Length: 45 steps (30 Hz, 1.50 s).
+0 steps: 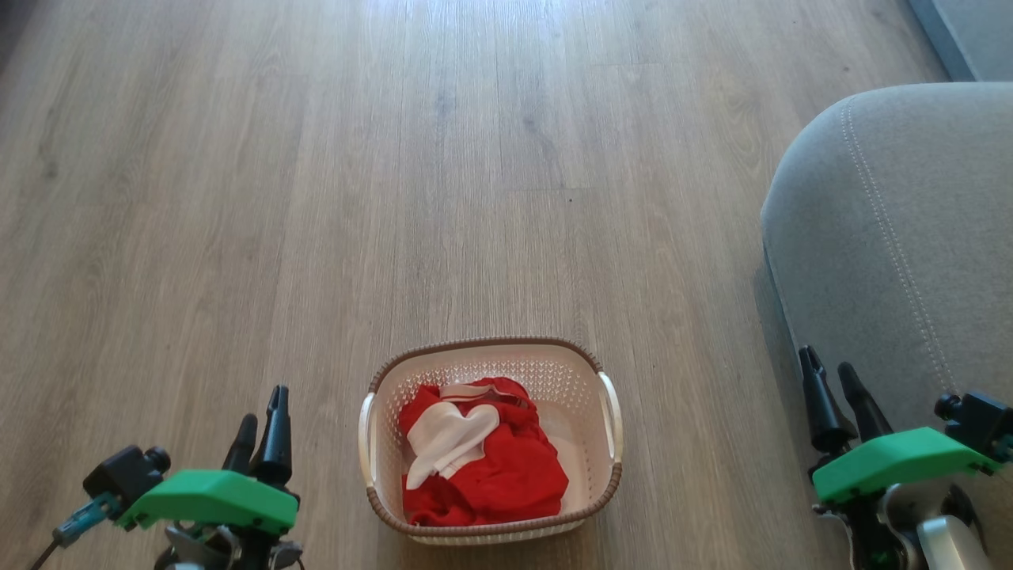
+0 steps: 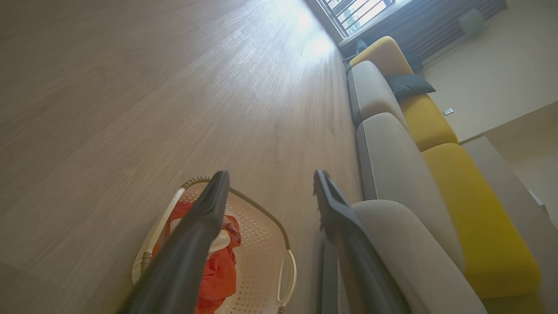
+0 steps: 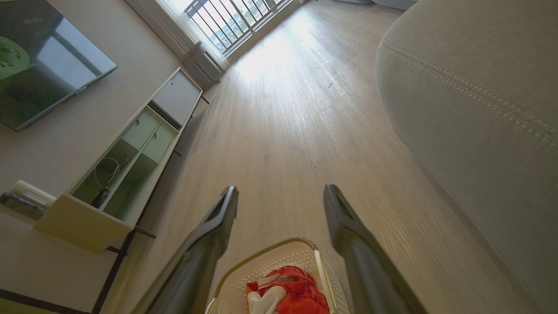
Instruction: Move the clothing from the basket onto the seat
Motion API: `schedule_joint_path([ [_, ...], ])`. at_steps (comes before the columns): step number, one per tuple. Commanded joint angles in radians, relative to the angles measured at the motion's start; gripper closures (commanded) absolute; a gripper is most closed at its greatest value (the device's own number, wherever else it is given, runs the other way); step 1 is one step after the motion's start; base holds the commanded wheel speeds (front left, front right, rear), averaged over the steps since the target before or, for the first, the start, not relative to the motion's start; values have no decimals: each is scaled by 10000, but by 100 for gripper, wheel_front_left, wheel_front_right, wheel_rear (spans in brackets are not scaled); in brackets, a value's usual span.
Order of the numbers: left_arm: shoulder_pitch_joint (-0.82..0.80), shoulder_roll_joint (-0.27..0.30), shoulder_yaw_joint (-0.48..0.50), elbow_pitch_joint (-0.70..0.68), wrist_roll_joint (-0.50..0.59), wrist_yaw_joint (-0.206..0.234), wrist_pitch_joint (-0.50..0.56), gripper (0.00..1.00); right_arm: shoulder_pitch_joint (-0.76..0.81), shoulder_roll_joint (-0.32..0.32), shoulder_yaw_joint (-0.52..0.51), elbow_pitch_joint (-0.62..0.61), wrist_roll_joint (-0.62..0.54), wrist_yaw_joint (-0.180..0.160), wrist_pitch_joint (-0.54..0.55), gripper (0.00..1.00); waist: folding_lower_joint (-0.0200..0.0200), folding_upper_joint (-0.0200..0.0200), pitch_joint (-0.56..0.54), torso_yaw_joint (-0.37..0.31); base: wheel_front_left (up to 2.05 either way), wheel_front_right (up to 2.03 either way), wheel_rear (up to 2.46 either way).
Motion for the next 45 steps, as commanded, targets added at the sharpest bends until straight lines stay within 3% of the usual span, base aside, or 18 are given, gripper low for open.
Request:
schedule_joint_path([
  [1, -542, 97, 115, -416, 372, 42, -165, 0, -607, -227, 157, -320, -406, -1, -142, 0, 0, 0, 2, -2, 0, 0, 0],
  [32, -671, 126, -84, -729, 4422, 466, -1102, 0, -912, -470, 564, -400, -4800, -1, -1086, 0, 0, 0, 104, -11, 0, 0, 0],
  [45, -713, 137, -128, -821, 5862, 633, -1453, 0, -961, -378, 529, -328, -5955, -1, -1441, 0, 0, 0, 139, -19, 0, 0, 0],
])
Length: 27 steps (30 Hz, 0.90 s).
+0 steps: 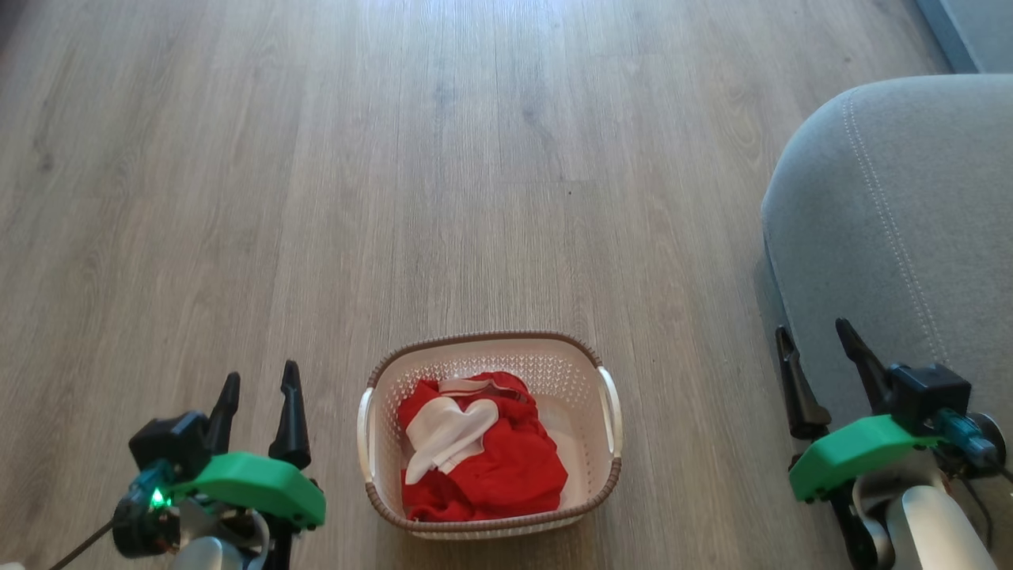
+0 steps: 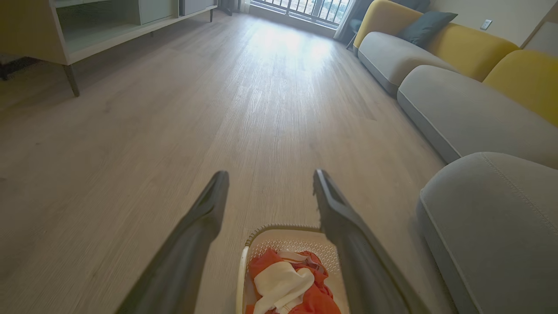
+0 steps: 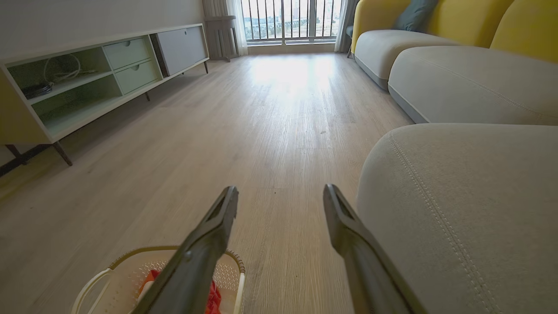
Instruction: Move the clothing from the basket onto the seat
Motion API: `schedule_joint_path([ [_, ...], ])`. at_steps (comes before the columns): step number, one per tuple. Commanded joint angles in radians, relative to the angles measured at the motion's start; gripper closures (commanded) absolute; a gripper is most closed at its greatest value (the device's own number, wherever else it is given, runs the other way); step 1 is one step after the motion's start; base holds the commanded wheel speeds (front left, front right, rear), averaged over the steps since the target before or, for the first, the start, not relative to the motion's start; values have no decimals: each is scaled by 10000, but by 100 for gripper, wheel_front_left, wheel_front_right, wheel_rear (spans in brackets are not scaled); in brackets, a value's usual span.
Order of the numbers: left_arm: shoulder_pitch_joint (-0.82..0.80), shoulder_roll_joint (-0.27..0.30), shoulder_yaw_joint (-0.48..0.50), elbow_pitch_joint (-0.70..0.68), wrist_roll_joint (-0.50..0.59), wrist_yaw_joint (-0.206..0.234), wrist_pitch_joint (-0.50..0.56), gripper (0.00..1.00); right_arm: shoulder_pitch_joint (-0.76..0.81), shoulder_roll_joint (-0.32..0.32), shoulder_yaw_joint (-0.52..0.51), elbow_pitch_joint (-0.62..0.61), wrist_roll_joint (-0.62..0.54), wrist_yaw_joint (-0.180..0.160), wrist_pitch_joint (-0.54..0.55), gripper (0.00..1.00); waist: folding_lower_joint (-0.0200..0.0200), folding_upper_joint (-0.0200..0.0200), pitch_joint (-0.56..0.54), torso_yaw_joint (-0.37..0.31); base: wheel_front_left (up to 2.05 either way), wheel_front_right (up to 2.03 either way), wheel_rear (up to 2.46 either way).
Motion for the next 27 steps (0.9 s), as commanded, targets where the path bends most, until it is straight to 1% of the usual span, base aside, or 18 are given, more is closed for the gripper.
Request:
schedule_joint_path([
  [1, -534, 125, 229, -388, 371, 80, -171, 0, -516, -104, 144, -299, -330, -1, -164, 0, -1, 0, 10, -6, 0, 0, 0],
  [8, -553, 131, 235, -428, 1187, 162, -376, 0, -597, -97, 124, -258, -976, -2, -371, 0, -1, 0, 48, -37, 0, 0, 0],
  [20, -654, 142, 180, -496, 2584, 286, -726, 0, -745, -217, 234, -279, -2496, -2, -724, 0, -1, 0, 136, -71, 0, 0, 0],
  [27, -675, 143, 171, -440, 2613, 274, -745, 0, -757, -220, 210, -261, -2549, -2, -743, 0, -1, 0, 151, -55, 0, 0, 0],
])
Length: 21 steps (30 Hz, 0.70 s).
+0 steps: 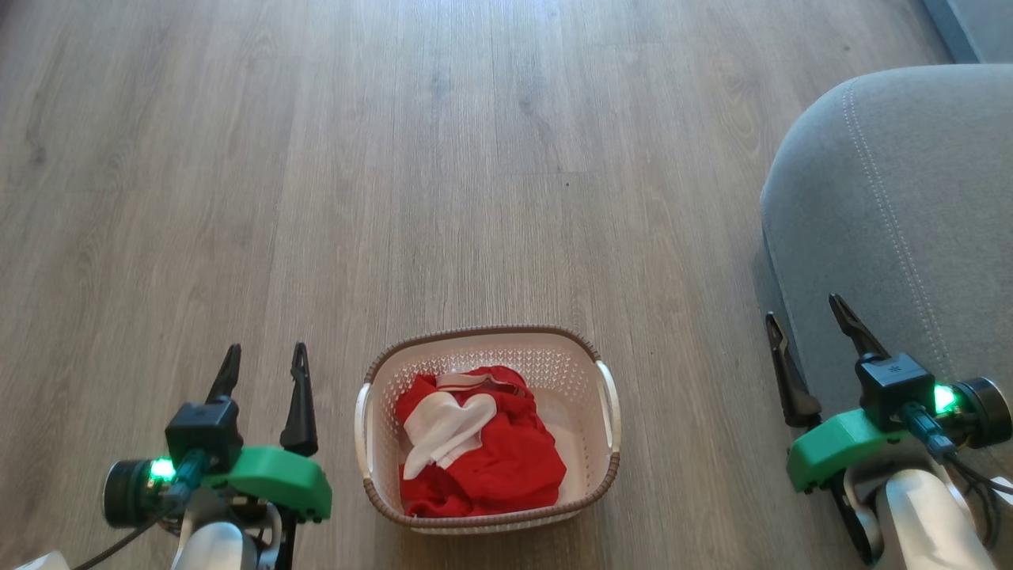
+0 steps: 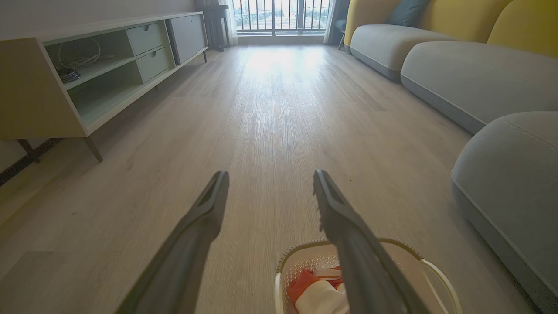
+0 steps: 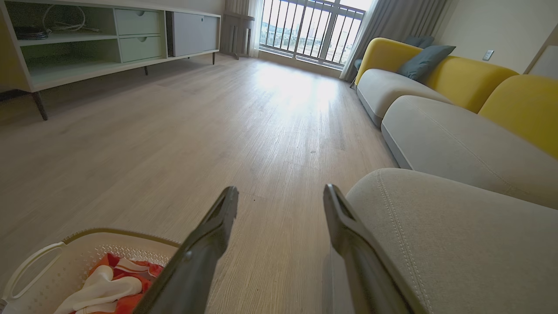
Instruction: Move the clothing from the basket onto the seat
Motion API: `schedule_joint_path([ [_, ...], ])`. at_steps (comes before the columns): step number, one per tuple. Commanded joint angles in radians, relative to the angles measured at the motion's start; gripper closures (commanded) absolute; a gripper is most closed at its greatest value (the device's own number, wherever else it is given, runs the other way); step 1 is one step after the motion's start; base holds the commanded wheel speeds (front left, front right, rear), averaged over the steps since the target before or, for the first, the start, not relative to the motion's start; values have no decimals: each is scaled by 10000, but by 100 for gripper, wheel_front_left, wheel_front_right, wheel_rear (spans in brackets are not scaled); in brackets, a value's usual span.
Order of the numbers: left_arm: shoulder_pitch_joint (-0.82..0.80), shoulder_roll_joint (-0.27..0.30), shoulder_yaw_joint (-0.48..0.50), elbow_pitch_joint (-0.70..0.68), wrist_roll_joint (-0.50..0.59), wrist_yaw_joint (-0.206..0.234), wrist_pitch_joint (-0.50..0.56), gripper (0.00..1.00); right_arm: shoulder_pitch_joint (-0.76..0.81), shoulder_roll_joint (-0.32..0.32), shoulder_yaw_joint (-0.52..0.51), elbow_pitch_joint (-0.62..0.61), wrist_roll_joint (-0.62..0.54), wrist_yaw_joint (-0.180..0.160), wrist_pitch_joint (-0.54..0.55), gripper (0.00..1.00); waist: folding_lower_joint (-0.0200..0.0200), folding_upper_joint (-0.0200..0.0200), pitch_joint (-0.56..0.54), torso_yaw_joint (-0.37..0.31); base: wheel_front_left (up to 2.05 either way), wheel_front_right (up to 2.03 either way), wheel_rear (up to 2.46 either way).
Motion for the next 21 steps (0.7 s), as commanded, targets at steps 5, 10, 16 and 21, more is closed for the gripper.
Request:
schedule_joint_path([
  [5, -448, 137, 283, -294, 64, 36, -126, 0, -382, -154, 219, -300, -9, -2, -134, 0, 0, 0, 22, 1, 0, 0, 0],
  [10, -490, 137, 292, -301, 29, 23, -126, 0, -441, -148, 210, -344, 24, -2, -134, 0, 0, 0, 166, -26, 0, 0, 0],
  [16, -916, 137, 1, -36, -61, 24, -126, 0, -689, -204, 14, -552, 92, -2, -134, 0, 0, 0, 943, -89, 0, 0, 0],
  [21, -2004, 137, -800, 779, -43, 26, -126, 0, -1347, -314, -291, -934, 175, -2, -134, 0, 0, 0, 2539, -187, 0, 0, 0],
])
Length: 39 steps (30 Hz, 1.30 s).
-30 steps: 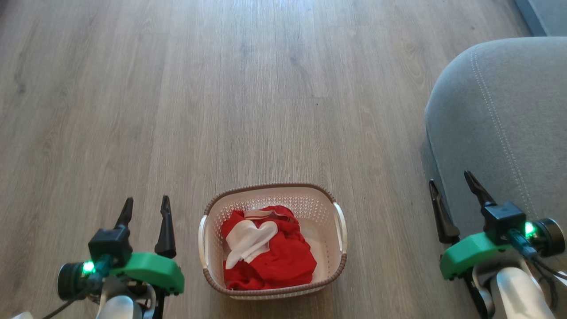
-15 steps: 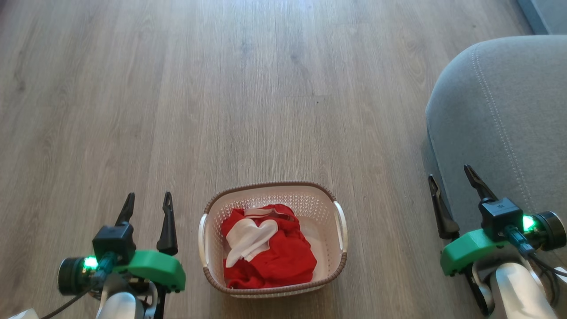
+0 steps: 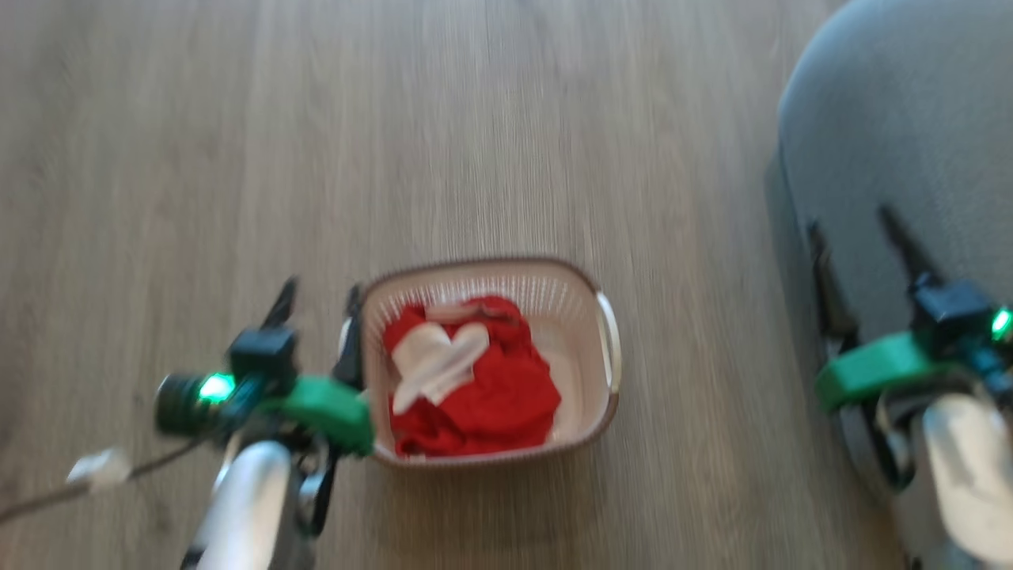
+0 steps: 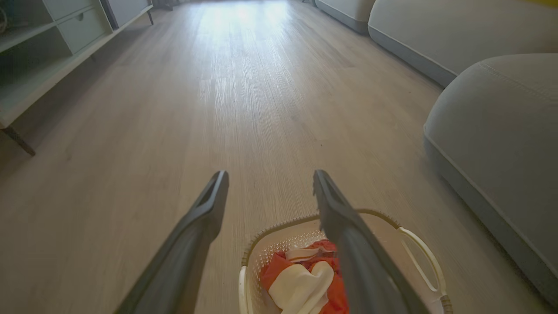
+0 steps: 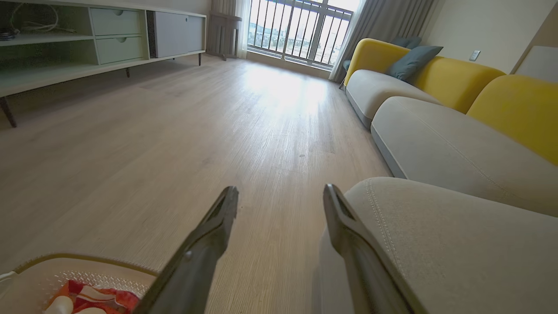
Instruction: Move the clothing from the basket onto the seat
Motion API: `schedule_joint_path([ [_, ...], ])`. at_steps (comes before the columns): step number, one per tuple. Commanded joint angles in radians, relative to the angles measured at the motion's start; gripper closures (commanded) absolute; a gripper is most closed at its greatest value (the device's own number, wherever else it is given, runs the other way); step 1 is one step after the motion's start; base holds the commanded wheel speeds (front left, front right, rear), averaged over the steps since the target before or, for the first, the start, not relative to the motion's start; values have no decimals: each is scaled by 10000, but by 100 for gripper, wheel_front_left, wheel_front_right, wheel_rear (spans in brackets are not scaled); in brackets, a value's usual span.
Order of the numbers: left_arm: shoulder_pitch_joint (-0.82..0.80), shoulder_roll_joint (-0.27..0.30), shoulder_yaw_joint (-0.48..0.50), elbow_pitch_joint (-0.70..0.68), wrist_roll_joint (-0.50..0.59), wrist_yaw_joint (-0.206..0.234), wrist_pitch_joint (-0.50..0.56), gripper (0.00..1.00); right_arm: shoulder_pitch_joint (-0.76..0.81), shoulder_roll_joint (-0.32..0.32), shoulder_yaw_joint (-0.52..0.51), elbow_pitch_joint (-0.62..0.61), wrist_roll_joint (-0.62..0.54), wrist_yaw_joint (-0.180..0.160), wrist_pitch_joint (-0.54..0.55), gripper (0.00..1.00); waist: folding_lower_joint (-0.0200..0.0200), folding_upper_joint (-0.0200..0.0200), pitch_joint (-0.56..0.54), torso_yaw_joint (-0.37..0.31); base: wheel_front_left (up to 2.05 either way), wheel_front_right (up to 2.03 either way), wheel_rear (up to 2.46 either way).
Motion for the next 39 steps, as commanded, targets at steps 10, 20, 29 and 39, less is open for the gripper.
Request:
schedule_joint_path([
  [10, -4250, 121, -2195, 3347, -397, 412, -112, 0, -1918, -321, -184, -1022, 291, -2, -113, 0, -1, 0, 4546, -764, 0, 0, 0],
  [20, -7404, 121, -3922, 7558, -917, 1043, 1344, 0, -2390, -80, -231, -1313, 618, -2, -113, 0, -1, 0, 6309, -1626, 0, 0, 0],
  [29, -8310, 179, -4437, 8994, -811, 1245, 1829, 0, -2474, 91, -146, -1413, 761, -2, -113, 0, -1, 0, 6790, -1975, 0, 0, 0],
  [39, -8790, 737, -4974, 9381, -432, 1210, 2427, 0, -2285, 220, -50, -1561, 1002, -2, -113, 0, -1, 0, 7358, -2344, 0, 0, 0],
])
